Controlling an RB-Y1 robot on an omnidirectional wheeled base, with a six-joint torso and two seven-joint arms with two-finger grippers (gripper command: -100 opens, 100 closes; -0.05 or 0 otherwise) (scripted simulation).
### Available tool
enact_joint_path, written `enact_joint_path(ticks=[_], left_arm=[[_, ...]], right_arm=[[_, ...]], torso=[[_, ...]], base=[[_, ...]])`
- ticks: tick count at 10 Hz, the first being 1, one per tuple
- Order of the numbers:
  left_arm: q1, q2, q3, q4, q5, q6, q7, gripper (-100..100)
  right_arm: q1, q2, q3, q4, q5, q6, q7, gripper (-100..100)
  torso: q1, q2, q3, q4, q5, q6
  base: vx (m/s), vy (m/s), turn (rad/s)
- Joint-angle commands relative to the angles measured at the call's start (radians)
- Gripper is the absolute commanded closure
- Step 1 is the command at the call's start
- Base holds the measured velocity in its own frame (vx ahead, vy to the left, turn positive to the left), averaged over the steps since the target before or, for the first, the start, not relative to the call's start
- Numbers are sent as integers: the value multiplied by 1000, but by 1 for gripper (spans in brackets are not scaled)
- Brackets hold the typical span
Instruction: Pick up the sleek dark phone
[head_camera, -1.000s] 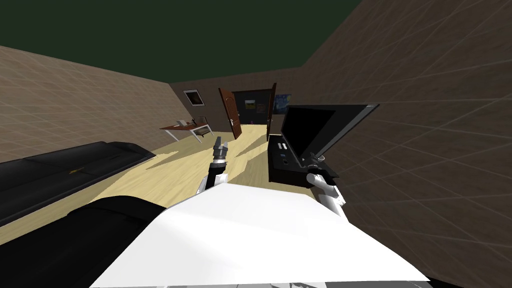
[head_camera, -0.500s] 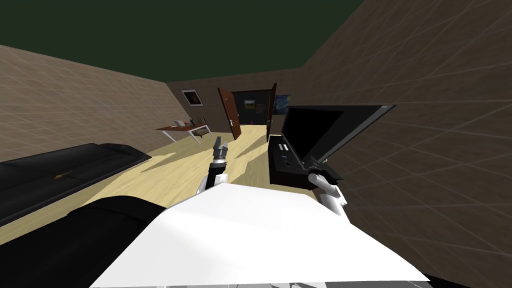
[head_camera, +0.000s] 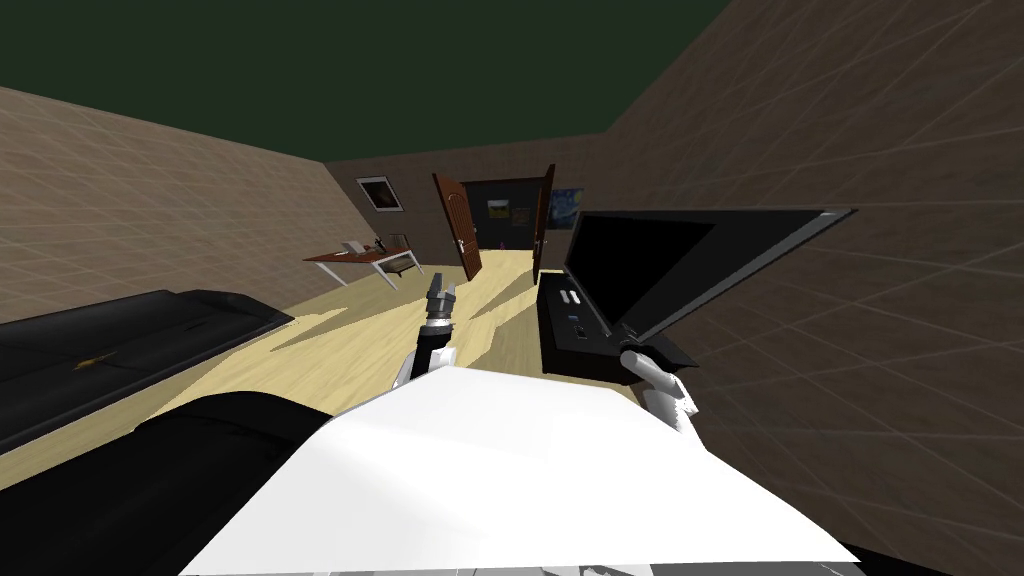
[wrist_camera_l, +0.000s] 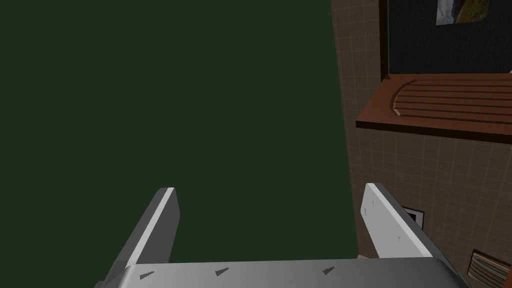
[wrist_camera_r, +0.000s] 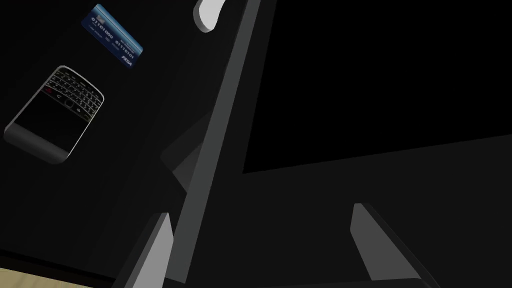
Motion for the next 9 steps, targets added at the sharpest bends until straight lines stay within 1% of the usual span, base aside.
enact_joint_path(ticks=[1, 2, 3, 4, 5, 6, 7, 8, 9], left_arm=[[0, 0, 0, 0, 0, 0, 0, 0], [0, 0, 0, 0, 0, 0, 0, 0], [0, 0, 0, 0, 0, 0, 0, 0], [0, 0, 0, 0, 0, 0, 0, 0], [0, 0, 0, 0, 0, 0, 0, 0], [0, 0, 0, 0, 0, 0, 0, 0], [0, 0, 0, 0, 0, 0, 0, 0], [0, 0, 0, 0, 0, 0, 0, 0], [0, 0, 0, 0, 0, 0, 0, 0]], right_arm=[[4, -8, -10, 17, -10, 43, -13, -100], [-3, -17, -28, 56, -18, 80, -35, -100], [-3, -17, -28, 70, -18, 95, -35, -100], [-9, -26, -45, 103, -24, 131, -56, -100], [-9, -26, -45, 123, -24, 146, -56, -100], [-13, -35, -61, 164, -29, 178, -77, -100], [-13, -35, -61, 174, -29, 195, -77, -100], [-15, -44, -76, 223, -33, 220, -98, -100], [-15, -44, -76, 225, -33, 242, -98, -100]], torso=[[0, 0, 0, 0, 0, 0], [0, 0, 0, 0, 0, 0], [2, -3, -2, -1, 0, 0], [1, -2, -2, -1, 0, 0], [1, -3, -2, -1, 0, 0], [0, -2, -1, -1, 0, 0], [0, -3, -2, -1, 0, 0], [-1, -3, -2, -1, 0, 0], [-1, -4, -3, -1, 0, 0]], base=[[123, 53, -25], [165, 86, -31], [137, 72, -26], [153, 79, -29], [132, 55, -21], [164, 55, -20], [144, 39, -22], [180, 34, -31], [150, 32, -11]])
